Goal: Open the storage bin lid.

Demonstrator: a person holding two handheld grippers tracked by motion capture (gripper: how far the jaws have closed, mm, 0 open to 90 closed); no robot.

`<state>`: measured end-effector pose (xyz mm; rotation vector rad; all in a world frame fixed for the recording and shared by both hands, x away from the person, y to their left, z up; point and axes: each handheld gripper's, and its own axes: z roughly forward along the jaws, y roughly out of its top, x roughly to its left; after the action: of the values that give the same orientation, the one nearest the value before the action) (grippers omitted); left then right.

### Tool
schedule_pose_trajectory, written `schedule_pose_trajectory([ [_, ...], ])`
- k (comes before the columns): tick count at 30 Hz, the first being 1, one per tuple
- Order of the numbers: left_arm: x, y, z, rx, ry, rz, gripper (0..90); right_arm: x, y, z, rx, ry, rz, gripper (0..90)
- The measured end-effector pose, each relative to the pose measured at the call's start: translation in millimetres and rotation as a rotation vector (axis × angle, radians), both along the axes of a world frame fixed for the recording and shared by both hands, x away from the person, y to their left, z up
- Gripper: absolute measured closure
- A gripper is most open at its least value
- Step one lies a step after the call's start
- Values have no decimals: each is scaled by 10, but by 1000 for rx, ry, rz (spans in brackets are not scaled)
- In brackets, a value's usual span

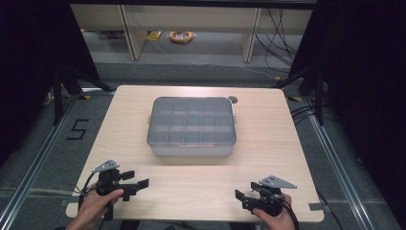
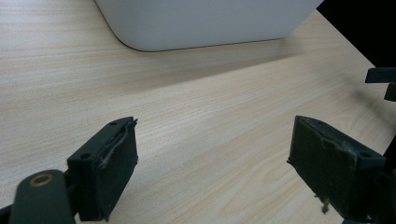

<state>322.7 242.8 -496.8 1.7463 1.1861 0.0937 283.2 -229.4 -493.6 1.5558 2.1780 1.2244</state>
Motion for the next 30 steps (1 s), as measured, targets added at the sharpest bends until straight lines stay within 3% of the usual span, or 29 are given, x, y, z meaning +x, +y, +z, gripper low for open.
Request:
schedule_pose_trajectory([
  [2, 4, 15, -2, -7, 7, 4, 144, 3, -3, -4, 3, -5, 1, 272],
  [3, 7, 16, -5, -12, 3, 15, 144, 39, -21, -33, -5, -43, 20, 271],
  [13, 26, 34, -15, -29, 23, 22, 145, 62, -85, -28, 25, -16, -6, 268],
  [15, 31, 42, -11, -27, 25, 23, 145, 73, -82, -41, 51, -23, -3, 267],
  [16, 33, 41, -13, -30, 26, 29, 145, 56, -59, -32, 72, 7, -27, 267],
  [18, 36, 47, -15, -28, 28, 34, 144, 87, -81, -42, 65, -20, -6, 267],
  [21, 43, 56, -11, -29, 27, 38, 145, 94, -98, -37, 57, -18, -6, 267],
  [24, 55, 63, 4, -40, 31, 50, 144, 103, -90, -41, 105, 2, -32, 268],
  [26, 70, 56, 14, -42, 25, 61, 145, 147, -132, -52, 125, -13, -24, 269],
  [30, 102, 56, 23, -51, 30, 55, 147, 227, -188, -37, 179, -21, -76, 283],
])
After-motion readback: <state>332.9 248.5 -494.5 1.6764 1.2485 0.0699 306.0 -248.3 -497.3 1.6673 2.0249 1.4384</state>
